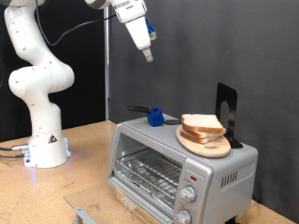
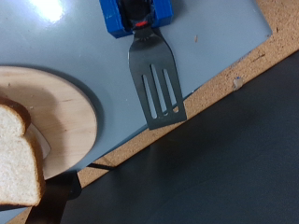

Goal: Make a piece of toast with the oven

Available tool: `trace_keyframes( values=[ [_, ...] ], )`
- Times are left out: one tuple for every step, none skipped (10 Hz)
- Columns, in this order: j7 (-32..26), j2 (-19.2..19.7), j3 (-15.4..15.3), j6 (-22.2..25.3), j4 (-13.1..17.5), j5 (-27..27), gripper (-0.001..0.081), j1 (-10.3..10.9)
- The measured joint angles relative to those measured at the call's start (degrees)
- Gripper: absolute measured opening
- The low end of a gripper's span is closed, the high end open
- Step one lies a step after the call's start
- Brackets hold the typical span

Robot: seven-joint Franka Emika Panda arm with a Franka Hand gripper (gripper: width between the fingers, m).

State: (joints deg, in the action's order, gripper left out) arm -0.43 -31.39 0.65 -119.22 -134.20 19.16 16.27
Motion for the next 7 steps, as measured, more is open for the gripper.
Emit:
trace_keyframes(
  values=[
    [0.02, -0.43, 0.06, -0.29, -0.52, 0.82, 0.0682, 0.0],
    [0.02, -0.81, 0.14, -0.29, -0.8, 1.47, 0.0682, 0.0],
    [0.0, -0.73, 0.12, -0.29, -0.8, 1.36, 0.0682, 0.0],
    [-1.07, -0.48, 0.04, -0.28, -0.98, 1.11, 0.0682, 0.03],
    [-2.29, -0.03, -0.31, -1.28, -1.71, 0.58, 0.0682, 0.05],
    [-3.4, 0.45, -0.98, -3.93, -2.99, 0.3, 0.0682, 0.07],
    [-4.19, 0.91, -1.57, -6.22, -4.25, 0.28, 0.0682, 0.11]
  ],
)
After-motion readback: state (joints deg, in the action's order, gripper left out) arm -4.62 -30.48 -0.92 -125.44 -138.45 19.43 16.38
